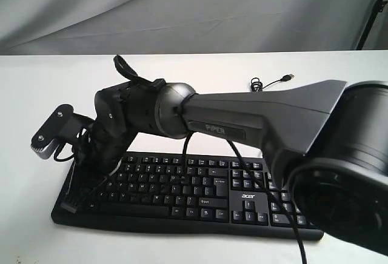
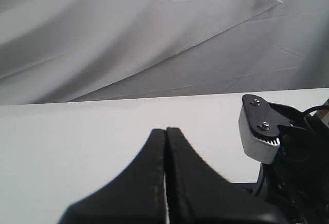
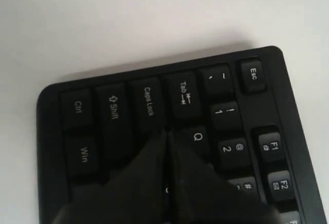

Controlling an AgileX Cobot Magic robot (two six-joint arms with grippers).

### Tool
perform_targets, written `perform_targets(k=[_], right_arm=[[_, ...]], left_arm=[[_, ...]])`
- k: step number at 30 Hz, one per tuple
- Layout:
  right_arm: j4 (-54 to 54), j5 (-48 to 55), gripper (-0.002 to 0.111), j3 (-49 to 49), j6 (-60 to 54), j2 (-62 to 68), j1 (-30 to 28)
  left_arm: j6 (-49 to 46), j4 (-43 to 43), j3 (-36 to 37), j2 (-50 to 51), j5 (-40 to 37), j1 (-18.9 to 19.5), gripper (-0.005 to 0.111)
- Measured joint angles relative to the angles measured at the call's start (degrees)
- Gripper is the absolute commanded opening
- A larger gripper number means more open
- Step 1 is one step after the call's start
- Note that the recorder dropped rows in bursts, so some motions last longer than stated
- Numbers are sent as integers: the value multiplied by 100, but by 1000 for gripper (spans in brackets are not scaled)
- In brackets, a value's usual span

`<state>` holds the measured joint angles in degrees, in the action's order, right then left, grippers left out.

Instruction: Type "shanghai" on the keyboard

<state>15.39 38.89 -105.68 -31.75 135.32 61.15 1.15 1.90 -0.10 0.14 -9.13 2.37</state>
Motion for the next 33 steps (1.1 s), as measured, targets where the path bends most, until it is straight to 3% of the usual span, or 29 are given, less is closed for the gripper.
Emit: perform_targets(k=[33], right_arm=[[33,26,0,-9,11,76,0]], left_arm=[[0,0,0,0,0,0,0]])
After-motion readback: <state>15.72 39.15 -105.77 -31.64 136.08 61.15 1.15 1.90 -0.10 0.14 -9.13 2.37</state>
